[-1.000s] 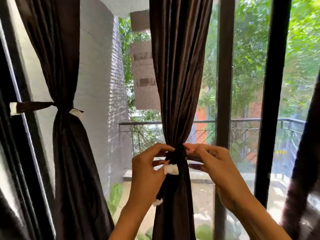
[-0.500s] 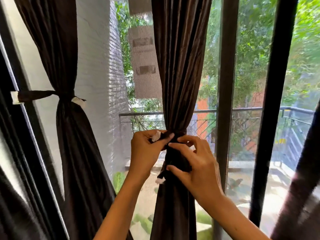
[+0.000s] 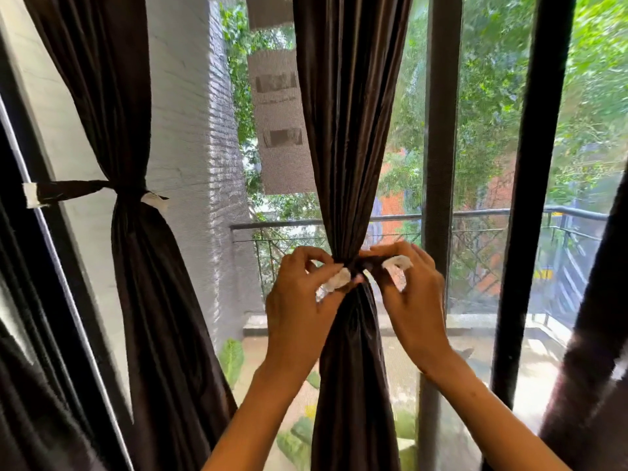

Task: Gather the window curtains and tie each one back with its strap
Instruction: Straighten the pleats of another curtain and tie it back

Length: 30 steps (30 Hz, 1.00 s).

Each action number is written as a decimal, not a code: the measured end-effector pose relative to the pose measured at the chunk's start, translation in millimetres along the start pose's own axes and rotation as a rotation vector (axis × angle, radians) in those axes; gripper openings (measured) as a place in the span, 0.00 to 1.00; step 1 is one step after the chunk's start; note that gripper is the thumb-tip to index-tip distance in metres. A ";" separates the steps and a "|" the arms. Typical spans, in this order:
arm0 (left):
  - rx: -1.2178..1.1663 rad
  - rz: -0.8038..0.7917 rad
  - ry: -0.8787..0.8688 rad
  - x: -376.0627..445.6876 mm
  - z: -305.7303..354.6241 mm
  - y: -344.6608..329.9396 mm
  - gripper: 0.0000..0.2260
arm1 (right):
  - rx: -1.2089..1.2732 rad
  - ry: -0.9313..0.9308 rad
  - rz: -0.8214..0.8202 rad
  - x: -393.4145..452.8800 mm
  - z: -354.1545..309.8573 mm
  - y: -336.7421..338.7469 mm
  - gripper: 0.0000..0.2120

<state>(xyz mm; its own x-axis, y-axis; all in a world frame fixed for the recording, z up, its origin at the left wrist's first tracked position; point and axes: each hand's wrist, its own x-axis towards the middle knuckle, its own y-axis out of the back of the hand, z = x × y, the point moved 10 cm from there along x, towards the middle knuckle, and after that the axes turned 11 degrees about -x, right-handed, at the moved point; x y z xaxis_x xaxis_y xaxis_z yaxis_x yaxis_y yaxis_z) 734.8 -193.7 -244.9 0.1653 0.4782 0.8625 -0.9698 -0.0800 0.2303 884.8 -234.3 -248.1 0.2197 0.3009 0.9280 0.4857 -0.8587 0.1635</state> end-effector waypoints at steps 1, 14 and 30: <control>0.063 0.025 -0.035 -0.3 5.7 -0.5 0.10 | -0.013 0.015 0.016 2.3 -1.8 1.8 0.04; 0.104 0.151 -0.216 -5.9 26.3 10.1 0.06 | -0.083 0.291 -0.009 -7.8 -22.7 -5.3 0.22; 0.377 0.059 -0.750 -13.8 44.6 10.5 0.13 | -0.192 0.350 0.113 -2.6 -44.8 5.7 0.13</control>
<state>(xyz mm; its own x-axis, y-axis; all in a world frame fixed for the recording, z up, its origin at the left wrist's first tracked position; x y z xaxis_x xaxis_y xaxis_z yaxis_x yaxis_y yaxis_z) 730.3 -240.1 -234.2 0.3203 -0.2330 0.9182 -0.8781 -0.4368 0.1954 849.1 -258.5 -234.6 -0.0547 0.0693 0.9961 0.3014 -0.9499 0.0826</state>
